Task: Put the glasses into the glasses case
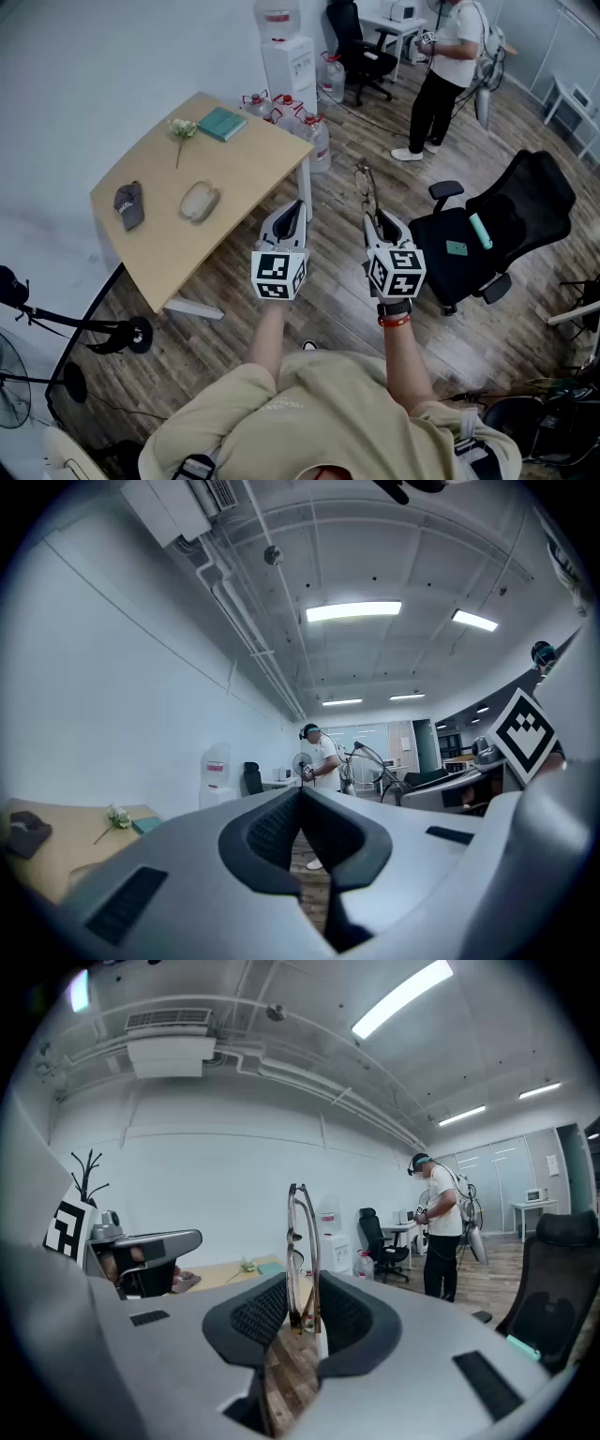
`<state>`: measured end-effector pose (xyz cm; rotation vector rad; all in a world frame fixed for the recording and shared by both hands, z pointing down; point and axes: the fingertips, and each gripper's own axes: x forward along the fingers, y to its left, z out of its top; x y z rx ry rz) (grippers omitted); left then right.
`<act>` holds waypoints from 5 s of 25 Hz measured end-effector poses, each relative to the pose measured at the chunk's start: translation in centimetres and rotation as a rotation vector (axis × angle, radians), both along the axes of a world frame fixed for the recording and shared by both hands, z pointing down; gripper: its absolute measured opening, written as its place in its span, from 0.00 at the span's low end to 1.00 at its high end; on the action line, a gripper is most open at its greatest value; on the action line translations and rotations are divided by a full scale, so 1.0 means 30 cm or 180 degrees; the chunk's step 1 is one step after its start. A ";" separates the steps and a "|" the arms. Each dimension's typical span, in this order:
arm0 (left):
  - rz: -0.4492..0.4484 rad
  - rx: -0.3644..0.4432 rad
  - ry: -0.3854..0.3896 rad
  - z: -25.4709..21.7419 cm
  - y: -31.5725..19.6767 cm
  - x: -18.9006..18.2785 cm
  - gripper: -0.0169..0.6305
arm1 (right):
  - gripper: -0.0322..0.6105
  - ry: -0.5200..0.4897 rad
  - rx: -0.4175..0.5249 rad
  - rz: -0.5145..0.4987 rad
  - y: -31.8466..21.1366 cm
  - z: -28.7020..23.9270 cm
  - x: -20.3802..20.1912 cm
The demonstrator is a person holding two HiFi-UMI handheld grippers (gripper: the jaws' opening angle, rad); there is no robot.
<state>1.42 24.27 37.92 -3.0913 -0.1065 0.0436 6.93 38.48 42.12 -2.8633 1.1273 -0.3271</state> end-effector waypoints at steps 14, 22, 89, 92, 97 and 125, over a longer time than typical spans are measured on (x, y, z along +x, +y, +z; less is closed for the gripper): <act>-0.0623 -0.0109 -0.0271 0.108 -0.510 -0.066 0.06 | 0.22 -0.0221 0.0038 -0.0633 -0.592 0.073 -0.027; -0.1209 -0.0179 -0.0281 0.152 -0.829 -0.103 0.06 | 0.23 -0.0180 -0.0022 -0.1230 -0.994 0.100 0.008; -0.3398 -0.0747 -0.0777 0.707 -2.076 0.118 0.06 | 0.23 -0.0388 -0.3054 -0.6512 -2.497 0.874 0.294; -0.3397 -0.0783 -0.0789 0.732 -2.073 0.098 0.06 | 0.23 -0.0382 -0.3302 -0.6633 -2.484 0.931 0.274; -0.3406 -0.0855 -0.0819 0.772 -2.070 0.077 0.06 | 0.23 -0.0490 -0.3671 -0.6815 -2.456 1.015 0.239; -0.3384 -0.0998 -0.0965 0.840 -2.034 0.038 0.06 | 0.33 0.0524 -0.4946 -0.6868 -2.420 1.223 0.253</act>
